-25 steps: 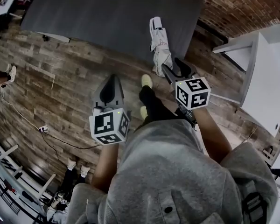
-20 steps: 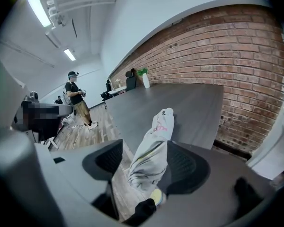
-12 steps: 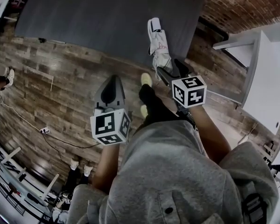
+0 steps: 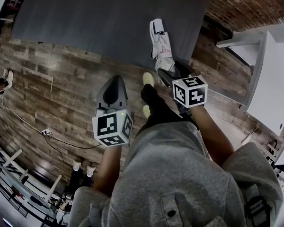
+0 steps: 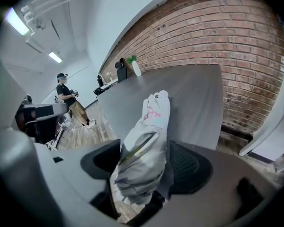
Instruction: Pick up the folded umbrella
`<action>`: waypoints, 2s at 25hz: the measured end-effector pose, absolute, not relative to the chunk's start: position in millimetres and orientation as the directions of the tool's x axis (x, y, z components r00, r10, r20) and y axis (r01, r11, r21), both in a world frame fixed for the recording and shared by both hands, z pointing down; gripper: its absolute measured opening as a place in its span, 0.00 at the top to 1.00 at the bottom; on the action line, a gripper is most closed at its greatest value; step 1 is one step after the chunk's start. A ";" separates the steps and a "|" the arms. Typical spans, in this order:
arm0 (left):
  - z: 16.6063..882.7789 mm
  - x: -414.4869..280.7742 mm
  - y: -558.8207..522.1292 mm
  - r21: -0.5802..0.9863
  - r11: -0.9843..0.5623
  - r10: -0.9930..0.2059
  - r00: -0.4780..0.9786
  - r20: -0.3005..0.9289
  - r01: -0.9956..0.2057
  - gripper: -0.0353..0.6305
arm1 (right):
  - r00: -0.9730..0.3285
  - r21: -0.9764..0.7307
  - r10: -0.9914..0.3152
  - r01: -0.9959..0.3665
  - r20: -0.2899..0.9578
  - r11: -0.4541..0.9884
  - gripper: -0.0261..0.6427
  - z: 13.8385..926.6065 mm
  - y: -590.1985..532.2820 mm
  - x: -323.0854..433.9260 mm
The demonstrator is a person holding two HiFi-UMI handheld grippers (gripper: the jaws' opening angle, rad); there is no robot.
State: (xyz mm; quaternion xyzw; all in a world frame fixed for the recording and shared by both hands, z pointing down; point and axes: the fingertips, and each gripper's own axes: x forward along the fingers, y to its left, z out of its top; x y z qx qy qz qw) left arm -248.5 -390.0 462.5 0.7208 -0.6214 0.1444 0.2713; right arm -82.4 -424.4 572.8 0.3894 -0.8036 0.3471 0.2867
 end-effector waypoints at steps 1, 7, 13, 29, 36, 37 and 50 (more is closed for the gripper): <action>464.3 -247.9 -391.5 0.214 -0.080 -0.815 0.187 0.548 -0.974 0.93 | -0.530 -0.335 -0.423 -0.826 0.735 0.454 0.51 575.3 -424.9 -82.7; 475.6 -247.0 -398.3 0.223 -0.070 -0.800 0.188 0.570 -0.972 0.93 | -0.520 -0.338 -0.391 -0.829 0.759 0.446 0.51 589.4 -427.8 -87.8; 484.9 -246.8 -405.0 0.231 -0.062 -0.787 0.190 0.587 -0.971 0.93 | -0.498 -0.313 -0.382 -0.836 0.779 0.451 0.51 593.4 -429.9 -93.9; 493.1 -238.8 -417.2 0.244 -0.070 -0.775 0.207 0.597 -0.967 0.93 | -0.347 -0.146 -0.360 -0.864 0.866 0.481 0.51 618.1 -434.8 -95.7; 485.9 -234.7 -414.1 0.241 -0.088 -0.781 0.217 0.586 -0.967 0.93 | -0.446 -0.280 -0.235 -0.812 0.864 0.512 0.58 615.0 -432.3 -88.0; 484.0 -234.9 -413.1 0.239 -0.090 -0.784 0.217 0.582 -0.967 0.93 | -0.470 -0.316 -0.229 -0.811 0.852 0.492 0.59 613.9 -432.0 -88.2; 444.8 -243.3 -379.3 0.223 -0.087 -0.841 0.191 0.507 -0.971 0.93 | -0.746 -0.702 -0.391 -0.654 0.538 0.281 0.60 531.6 -432.8 -88.3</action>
